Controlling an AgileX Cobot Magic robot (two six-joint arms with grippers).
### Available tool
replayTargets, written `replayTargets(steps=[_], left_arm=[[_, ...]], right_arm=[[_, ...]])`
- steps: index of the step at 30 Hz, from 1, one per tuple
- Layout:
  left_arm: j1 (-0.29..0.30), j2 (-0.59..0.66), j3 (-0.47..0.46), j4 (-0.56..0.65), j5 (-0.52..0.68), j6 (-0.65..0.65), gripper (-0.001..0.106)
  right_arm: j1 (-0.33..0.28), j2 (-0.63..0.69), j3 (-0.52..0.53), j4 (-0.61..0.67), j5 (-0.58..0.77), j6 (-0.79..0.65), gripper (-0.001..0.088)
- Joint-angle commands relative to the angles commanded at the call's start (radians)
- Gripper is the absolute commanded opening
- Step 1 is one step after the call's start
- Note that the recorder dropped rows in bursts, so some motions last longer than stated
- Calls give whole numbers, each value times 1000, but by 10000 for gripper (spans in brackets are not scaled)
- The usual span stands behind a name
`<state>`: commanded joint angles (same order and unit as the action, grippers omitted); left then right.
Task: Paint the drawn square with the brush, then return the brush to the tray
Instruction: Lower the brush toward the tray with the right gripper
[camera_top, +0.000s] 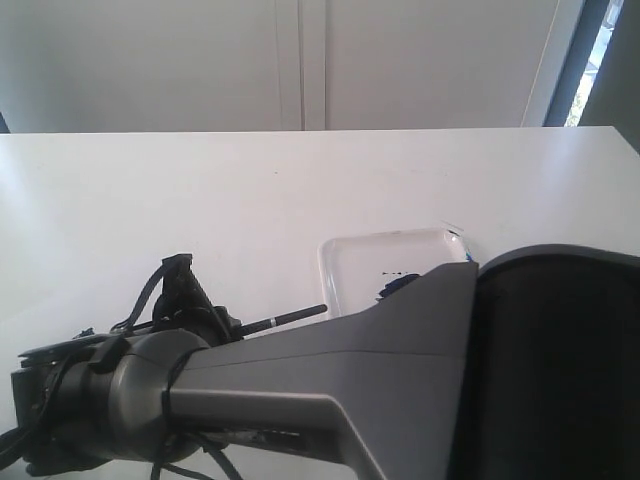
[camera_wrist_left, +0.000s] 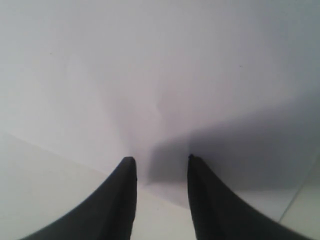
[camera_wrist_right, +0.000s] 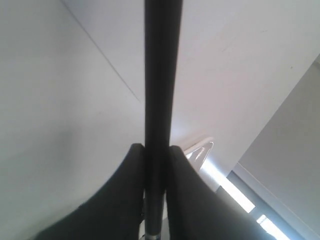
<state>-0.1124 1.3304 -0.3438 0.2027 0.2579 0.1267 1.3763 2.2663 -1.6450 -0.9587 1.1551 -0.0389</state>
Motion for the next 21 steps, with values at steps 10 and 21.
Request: replayTargets(steps=[10, 21], left_arm=[[0, 0, 0, 0, 0, 0, 408], [0, 0, 0, 0, 0, 0, 408]], right_arm=[[0, 0, 0, -28, -19, 53, 0], [-2, 0, 0, -37, -25, 61, 0]])
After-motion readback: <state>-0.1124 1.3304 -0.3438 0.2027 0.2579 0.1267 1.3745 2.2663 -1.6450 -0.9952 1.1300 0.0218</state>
